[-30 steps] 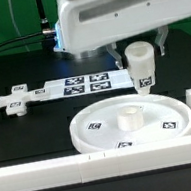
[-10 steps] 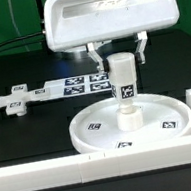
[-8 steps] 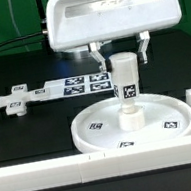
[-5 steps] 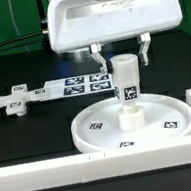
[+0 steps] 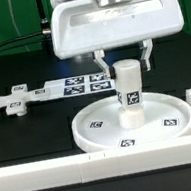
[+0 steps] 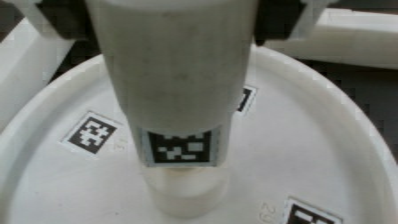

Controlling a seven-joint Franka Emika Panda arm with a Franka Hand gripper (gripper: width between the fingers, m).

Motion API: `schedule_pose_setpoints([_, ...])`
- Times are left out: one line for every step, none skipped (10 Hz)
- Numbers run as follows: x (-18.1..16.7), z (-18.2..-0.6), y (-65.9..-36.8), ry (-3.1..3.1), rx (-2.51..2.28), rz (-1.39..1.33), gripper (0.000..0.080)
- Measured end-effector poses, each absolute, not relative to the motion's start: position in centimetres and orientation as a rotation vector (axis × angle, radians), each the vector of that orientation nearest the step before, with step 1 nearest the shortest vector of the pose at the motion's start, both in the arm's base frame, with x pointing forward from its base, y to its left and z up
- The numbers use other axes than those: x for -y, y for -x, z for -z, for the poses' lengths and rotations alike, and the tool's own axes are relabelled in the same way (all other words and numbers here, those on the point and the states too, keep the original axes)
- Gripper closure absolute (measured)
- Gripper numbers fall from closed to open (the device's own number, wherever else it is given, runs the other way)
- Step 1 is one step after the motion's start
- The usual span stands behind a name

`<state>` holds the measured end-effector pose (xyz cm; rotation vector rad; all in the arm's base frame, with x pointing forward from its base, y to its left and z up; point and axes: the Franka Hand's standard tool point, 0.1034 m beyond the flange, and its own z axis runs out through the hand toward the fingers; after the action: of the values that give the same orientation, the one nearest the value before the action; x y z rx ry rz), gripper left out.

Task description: Assemble round table

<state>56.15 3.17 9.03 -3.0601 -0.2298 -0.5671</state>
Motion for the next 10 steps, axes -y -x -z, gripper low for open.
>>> schedule_pose_setpoints([-3.19, -9.02, -56.30, 3.059, 0.230, 0.587, 0.0390])
schedule_pose_setpoints([-3.28, -8.99, -56.44, 3.056, 0.231, 0.613, 0.0390])
schedule_pose_setpoints([-3.33, -8.97, -56.52, 3.054, 0.232, 0.630, 0.0390])
schedule_pose_setpoints([-3.35, -8.96, -56.61, 3.053, 0.232, 0.642, 0.0390])
schedule_pose_setpoints([-3.34, -8.96, -56.62, 3.053, 0.232, 0.642, 0.0390])
schedule_pose_setpoints([-3.33, -8.96, -56.62, 3.053, 0.232, 0.641, 0.0390])
schedule_pose_setpoints([-3.33, -8.94, -56.61, 3.054, 0.232, 0.641, 0.0319])
schedule_pose_setpoints([-3.33, -8.93, -56.61, 3.054, 0.232, 0.641, 0.0194])
schedule_pose_setpoints([-3.29, -8.98, -56.61, 3.054, 0.232, 0.641, 0.0194])
schedule_pose_setpoints([-3.15, -9.41, -56.74, 3.054, 0.233, 0.647, 0.0162])
